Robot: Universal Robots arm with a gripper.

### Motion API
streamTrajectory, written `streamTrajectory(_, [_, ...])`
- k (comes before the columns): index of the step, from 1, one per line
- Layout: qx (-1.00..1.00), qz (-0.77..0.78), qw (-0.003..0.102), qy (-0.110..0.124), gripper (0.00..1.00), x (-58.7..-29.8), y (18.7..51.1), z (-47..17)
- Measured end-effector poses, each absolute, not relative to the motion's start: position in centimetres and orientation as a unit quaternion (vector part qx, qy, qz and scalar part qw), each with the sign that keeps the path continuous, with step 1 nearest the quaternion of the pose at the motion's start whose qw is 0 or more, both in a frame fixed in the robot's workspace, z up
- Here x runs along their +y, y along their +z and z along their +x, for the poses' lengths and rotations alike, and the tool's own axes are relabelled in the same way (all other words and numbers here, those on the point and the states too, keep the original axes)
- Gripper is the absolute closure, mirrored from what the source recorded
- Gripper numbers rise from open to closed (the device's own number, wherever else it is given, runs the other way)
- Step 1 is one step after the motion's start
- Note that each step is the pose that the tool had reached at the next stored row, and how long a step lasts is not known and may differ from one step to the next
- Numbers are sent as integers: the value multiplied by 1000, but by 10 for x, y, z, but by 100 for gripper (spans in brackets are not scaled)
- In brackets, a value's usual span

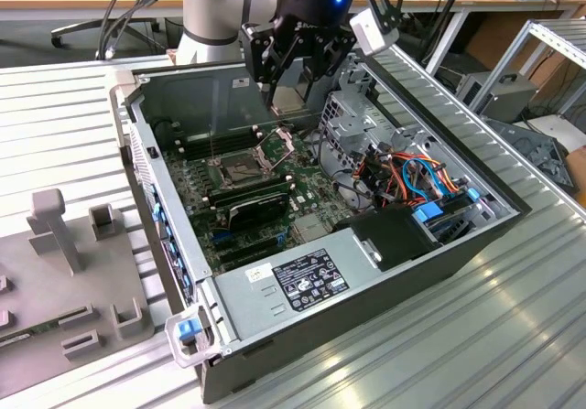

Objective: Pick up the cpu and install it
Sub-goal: 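Pick up the cpu and move it towards the insertion slot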

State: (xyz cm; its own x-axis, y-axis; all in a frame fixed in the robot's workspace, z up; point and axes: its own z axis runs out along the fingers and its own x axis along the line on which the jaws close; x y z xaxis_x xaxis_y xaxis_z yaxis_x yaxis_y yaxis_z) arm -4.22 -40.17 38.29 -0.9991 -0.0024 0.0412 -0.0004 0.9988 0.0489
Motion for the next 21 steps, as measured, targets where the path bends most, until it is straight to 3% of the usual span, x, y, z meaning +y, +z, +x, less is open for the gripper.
streamTrajectory(21, [-999, 3, 21, -24, 45, -390, 376, -30])
